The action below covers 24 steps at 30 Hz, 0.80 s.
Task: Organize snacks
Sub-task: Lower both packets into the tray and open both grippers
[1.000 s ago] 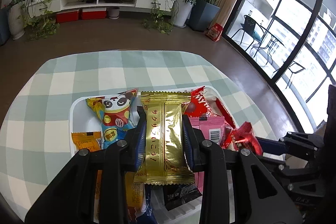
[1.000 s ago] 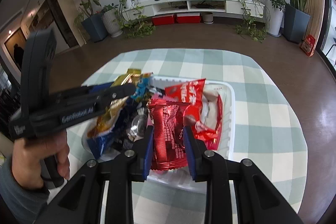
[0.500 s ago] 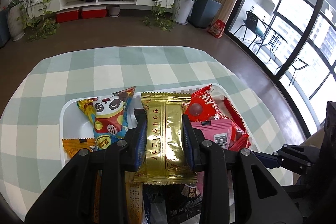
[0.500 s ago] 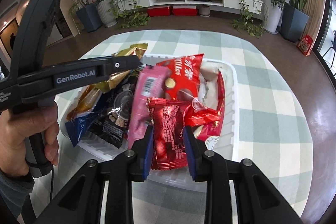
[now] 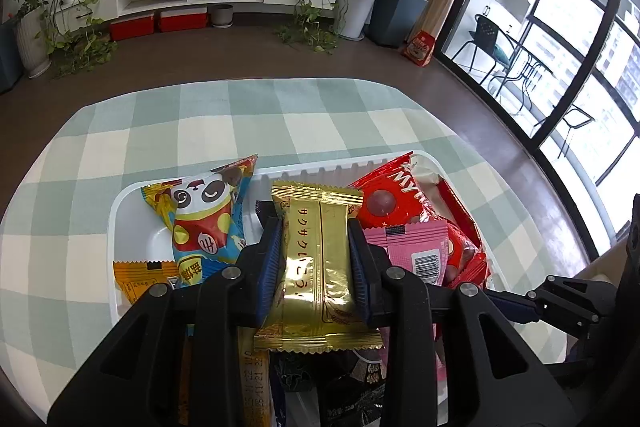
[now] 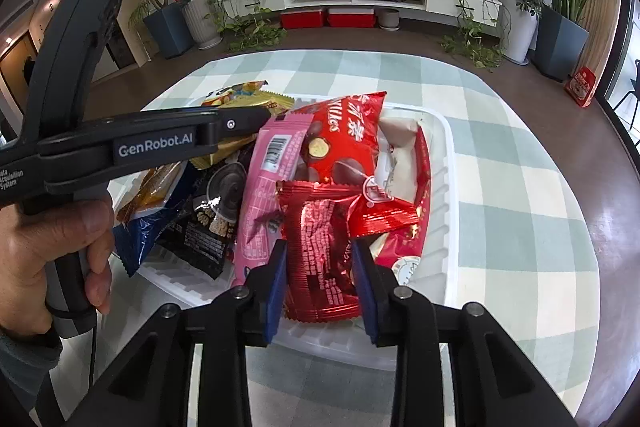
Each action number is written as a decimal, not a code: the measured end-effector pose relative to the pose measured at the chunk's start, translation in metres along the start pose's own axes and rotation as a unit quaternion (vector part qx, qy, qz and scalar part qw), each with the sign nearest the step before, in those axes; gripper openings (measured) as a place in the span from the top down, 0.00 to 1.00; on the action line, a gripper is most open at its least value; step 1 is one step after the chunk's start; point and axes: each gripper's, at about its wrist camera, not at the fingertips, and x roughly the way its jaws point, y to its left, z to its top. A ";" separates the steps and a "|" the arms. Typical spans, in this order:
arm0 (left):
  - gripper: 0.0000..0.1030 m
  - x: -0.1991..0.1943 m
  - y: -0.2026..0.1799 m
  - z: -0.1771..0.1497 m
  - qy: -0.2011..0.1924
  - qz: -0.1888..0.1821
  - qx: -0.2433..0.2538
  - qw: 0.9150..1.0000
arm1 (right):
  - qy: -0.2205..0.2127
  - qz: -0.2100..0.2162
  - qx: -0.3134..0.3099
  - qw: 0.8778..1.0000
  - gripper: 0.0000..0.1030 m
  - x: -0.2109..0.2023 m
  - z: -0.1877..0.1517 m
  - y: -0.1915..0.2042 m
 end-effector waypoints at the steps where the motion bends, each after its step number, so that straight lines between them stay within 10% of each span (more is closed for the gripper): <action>1: 0.71 0.000 0.000 0.000 -0.001 0.000 0.000 1.000 | 0.000 -0.001 -0.001 1.000 0.67 0.000 0.000 0.000; 24: 0.51 -0.012 0.001 -0.003 -0.015 0.003 -0.002 1.000 | -0.003 -0.001 0.001 1.000 0.64 -0.004 -0.001 -0.001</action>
